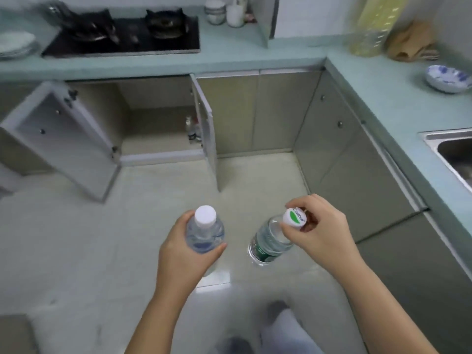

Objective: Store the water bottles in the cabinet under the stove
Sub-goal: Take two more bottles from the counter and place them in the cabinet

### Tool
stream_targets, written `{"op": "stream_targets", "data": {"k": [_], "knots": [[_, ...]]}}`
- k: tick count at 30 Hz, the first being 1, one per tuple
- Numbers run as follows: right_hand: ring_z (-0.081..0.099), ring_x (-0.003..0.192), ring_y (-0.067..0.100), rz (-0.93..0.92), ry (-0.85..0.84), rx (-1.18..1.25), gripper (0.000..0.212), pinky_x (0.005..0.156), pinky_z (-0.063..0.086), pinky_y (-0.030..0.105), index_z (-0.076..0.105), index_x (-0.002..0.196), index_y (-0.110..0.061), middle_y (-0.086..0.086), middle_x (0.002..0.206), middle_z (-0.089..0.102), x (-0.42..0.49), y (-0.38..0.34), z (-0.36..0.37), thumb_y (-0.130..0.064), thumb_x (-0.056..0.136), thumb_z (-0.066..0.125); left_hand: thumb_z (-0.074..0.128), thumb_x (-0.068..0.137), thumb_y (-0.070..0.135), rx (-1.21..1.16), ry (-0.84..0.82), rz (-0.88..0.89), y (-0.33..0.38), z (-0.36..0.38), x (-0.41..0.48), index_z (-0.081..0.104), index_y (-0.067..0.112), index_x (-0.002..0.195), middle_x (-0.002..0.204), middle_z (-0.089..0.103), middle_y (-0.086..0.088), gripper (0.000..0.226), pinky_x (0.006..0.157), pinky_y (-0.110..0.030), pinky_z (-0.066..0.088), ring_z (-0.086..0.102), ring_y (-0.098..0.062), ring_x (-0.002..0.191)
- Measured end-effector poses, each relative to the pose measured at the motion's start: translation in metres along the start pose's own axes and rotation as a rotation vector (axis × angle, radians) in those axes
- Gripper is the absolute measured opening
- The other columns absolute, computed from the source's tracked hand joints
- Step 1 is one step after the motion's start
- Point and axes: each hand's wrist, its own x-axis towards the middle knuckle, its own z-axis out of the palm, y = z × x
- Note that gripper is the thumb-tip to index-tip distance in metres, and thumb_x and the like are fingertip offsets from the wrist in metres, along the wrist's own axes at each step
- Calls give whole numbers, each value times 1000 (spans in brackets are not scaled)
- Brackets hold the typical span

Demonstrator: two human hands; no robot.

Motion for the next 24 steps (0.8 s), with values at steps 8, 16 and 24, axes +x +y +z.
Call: {"op": "stream_targets", "data": {"k": [8,16,24], "knots": [[54,69,8,-168,-169,67,27,59,45,17,63,80,-21,-10,78,61,125,-37,78,-3,62,74,90,48,18,-109,250,-215,-28,-47,76,55,31,109,102,66,9,71,83,-34,51,62,-12,93],[53,71,1,-286,-294,108,26,58,41,9,62,79,-22,-11,78,59,262,-67,134,-6,63,74,87,54,15,-26,389,-199,-2,-71,189,44,44,101,98,59,18,70,71,-12,42,57,-9,90],[52,69,13,-296,-354,87,29,58,43,16,60,79,-26,-13,80,59,351,-97,204,-7,63,74,87,52,17,-78,508,-273,-26,-104,273,53,22,116,108,65,2,73,83,-34,53,62,-19,97]]}}
